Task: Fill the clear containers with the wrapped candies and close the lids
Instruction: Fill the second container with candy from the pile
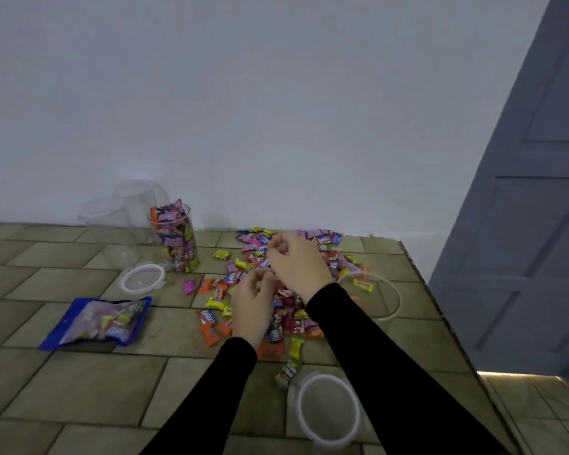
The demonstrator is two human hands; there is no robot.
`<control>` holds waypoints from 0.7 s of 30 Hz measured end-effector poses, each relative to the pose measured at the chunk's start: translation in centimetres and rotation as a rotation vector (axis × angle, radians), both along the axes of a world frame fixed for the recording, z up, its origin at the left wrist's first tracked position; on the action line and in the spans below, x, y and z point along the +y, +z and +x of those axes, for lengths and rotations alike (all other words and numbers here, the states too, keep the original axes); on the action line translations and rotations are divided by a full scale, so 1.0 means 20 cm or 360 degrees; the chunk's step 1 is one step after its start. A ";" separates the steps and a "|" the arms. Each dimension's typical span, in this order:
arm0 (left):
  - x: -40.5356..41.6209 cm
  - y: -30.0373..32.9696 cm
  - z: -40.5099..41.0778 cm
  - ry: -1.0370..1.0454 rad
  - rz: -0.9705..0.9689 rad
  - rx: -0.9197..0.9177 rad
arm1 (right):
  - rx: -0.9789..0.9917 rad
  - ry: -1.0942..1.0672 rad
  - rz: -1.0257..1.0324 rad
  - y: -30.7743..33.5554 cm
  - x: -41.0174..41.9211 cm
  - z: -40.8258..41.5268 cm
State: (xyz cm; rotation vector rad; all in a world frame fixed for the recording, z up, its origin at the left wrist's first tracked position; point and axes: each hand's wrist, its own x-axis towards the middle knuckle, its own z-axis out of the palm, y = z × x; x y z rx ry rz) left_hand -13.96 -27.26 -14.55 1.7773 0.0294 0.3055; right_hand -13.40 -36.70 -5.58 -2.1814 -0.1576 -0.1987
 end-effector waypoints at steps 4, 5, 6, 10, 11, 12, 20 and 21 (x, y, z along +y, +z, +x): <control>0.16 -0.09 0.02 0.0423 0.0969 0.0263 | 0.0129 0.0012 -0.0372 -0.27 0.11 0.08; 0.18 -0.11 0.02 0.0418 0.1045 0.0384 | 0.0160 -0.0006 -0.0562 -0.34 0.13 0.09; 0.20 -0.13 0.02 0.0401 0.1118 0.0469 | 0.0171 -0.0031 -0.0736 -0.41 0.14 0.10; 0.24 -0.23 0.06 0.0257 0.1369 0.0616 | 0.0063 -0.0089 -0.1062 -0.57 0.17 0.14; 0.25 -0.24 0.08 0.0231 0.1404 0.0616 | 0.0042 -0.0087 -0.1080 -0.60 0.18 0.16; 0.26 -0.25 0.09 0.0214 0.1436 0.0597 | 0.0036 -0.0092 -0.1090 -0.62 0.18 0.19; 0.29 -0.29 0.26 0.0229 0.1461 0.0317 | -0.0053 -0.0237 -0.1237 -0.69 0.23 0.34; 0.29 -0.29 0.29 0.0223 0.1409 0.0270 | -0.0042 -0.0275 -0.1248 -0.69 0.23 0.35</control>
